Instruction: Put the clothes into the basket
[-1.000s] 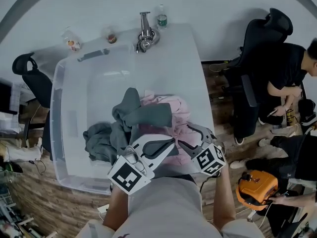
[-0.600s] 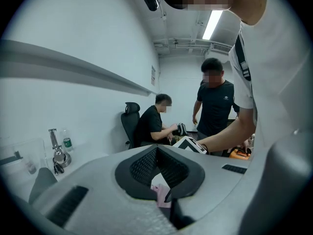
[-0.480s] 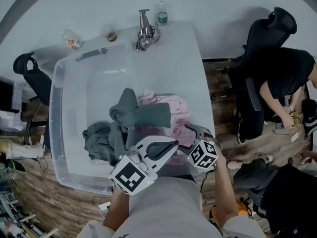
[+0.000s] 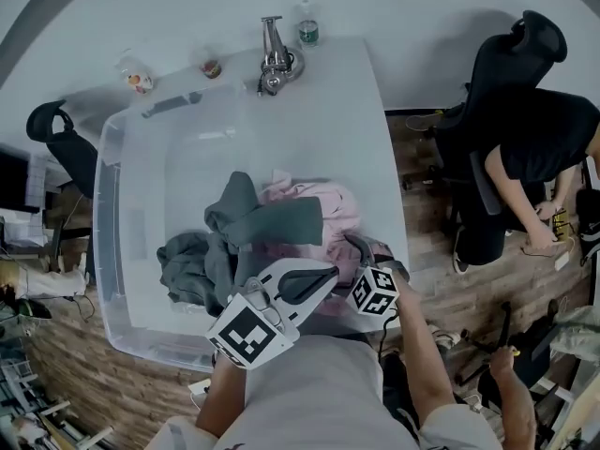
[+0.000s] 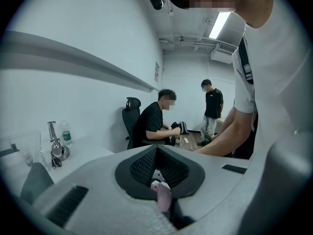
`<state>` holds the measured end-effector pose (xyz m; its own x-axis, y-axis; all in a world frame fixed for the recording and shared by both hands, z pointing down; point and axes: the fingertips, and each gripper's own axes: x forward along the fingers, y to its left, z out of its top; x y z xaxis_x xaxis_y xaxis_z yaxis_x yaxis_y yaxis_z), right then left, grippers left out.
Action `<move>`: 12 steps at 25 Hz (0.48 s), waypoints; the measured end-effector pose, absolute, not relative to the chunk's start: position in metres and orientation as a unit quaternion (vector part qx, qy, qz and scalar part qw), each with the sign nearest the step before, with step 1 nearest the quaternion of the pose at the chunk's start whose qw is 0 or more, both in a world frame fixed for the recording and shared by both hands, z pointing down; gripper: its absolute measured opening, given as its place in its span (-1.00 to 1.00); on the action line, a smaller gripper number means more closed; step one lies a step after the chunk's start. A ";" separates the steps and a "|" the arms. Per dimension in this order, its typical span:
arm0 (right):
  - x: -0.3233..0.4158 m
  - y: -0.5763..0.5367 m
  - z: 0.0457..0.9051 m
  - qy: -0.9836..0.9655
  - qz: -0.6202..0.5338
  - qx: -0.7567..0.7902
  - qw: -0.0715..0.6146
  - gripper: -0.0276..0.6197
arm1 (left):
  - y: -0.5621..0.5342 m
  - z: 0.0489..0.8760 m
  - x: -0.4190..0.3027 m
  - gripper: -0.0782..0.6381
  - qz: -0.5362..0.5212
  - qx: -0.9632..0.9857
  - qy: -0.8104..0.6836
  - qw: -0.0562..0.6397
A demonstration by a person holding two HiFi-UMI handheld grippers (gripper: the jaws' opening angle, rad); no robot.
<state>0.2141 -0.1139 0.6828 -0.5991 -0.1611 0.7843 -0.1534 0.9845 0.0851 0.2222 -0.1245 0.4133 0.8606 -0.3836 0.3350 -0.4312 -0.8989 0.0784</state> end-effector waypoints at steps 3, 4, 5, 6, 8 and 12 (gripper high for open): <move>0.209 -0.113 0.695 -0.893 -0.019 0.075 0.444 0.86 | -0.127 0.414 0.221 -0.77 0.157 0.961 -0.215 0.080; 0.207 -0.112 0.699 -0.892 -0.024 0.070 0.446 0.86 | -0.127 0.414 0.221 -0.77 0.157 0.961 -0.215 0.080; 0.205 -0.113 0.703 -0.891 -0.028 0.066 0.449 0.87 | -0.128 0.414 0.221 -0.77 0.157 0.961 -0.214 0.079; 0.203 -0.113 0.707 -0.890 -0.031 0.063 0.451 0.86 | -0.128 0.414 0.221 -0.77 0.158 0.961 -0.212 0.076; 0.201 -0.115 0.714 -0.888 -0.032 0.057 0.455 0.87 | -0.128 0.415 0.220 -0.77 0.159 0.962 -0.209 0.072; 0.197 -0.115 0.724 -0.891 -0.025 0.046 0.451 0.87 | -0.127 0.415 0.219 -0.77 0.158 0.962 -0.210 0.075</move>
<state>0.1967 -0.1152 0.7237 -0.5881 -0.1050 0.8019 -0.0602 0.9945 0.0861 0.2188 -0.1266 0.4147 0.8618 -0.3797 0.3362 -0.4271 -0.9009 0.0773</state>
